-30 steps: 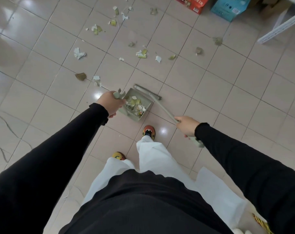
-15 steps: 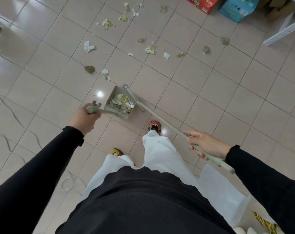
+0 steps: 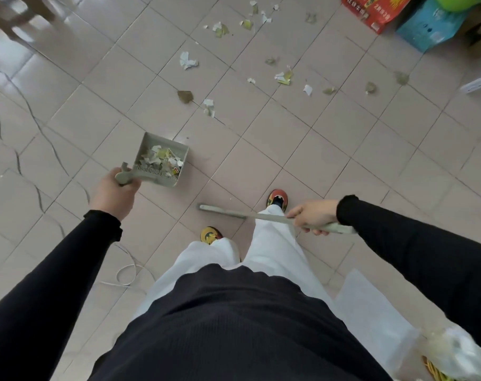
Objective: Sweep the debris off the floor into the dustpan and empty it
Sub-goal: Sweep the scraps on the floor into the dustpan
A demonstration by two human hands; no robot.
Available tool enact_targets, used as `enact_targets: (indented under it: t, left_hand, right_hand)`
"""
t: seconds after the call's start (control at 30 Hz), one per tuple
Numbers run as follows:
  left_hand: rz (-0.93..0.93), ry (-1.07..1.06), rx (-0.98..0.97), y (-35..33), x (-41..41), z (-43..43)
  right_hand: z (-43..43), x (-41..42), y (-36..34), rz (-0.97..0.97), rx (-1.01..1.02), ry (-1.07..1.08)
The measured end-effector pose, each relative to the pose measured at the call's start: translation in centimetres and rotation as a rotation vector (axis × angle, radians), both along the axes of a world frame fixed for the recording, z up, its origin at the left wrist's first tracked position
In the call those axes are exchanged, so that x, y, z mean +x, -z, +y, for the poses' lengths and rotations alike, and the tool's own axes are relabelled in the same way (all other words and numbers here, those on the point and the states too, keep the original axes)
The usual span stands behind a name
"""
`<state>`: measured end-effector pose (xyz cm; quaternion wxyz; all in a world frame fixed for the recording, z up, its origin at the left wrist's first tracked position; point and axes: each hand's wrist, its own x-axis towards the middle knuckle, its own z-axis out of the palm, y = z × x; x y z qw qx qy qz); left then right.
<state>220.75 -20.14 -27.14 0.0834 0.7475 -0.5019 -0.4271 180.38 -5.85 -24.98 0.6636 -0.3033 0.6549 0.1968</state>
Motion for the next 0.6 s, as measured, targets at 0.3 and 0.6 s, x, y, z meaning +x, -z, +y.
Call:
enact_targets:
  t: [0.3, 0.6]
  left_hand:
    - [0.011, -0.092, 0.013, -0.1, 5.2, -0.1]
    - [0.026, -0.087, 0.053, -0.1, 2.4, -2.5]
  right_hand:
    - [-11.9, 6.2, 2.8, 0.117, -0.176, -0.135]
    - [-19.0, 5.5, 5.7, 0.167, -0.351, 0.061]
